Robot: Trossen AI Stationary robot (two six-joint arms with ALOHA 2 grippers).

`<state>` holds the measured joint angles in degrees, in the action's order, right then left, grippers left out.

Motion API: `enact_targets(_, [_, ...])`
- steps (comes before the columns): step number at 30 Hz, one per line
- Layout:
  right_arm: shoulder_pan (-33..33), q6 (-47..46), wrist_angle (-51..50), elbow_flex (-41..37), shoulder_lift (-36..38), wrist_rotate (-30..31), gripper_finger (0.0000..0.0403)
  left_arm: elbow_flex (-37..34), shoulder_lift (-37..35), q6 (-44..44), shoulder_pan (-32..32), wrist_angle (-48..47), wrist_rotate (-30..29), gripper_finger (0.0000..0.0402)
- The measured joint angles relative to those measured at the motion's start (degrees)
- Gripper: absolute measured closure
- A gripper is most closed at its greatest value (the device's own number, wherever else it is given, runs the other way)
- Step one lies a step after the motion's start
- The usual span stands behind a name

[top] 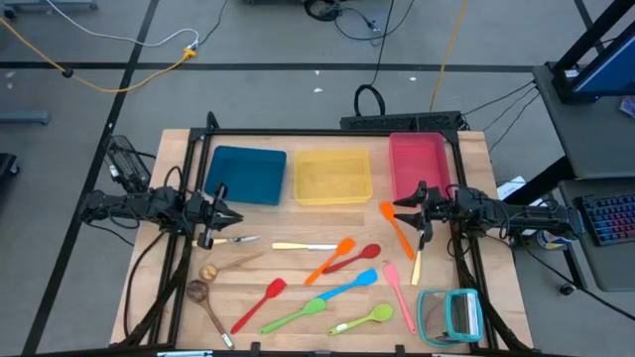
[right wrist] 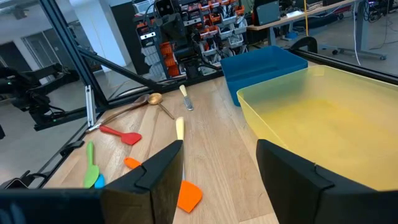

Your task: Pick & Place Kitchen Items

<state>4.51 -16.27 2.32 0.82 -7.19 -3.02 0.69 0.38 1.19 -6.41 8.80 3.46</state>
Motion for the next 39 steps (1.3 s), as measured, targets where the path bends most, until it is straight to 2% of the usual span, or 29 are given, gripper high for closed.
enact_targets(37, [0.0,0.0,0.0,0.0,0.0,0.0,0.0206,0.0,0.0,0.0,0.0,0.1,-0.5,0.0364])
enact_targets(39, [0.0,0.0,0.0,0.0,0.0,0.0,0.0206,0.0,0.0,-2.0,0.0,0.0,-0.6,0.0364])
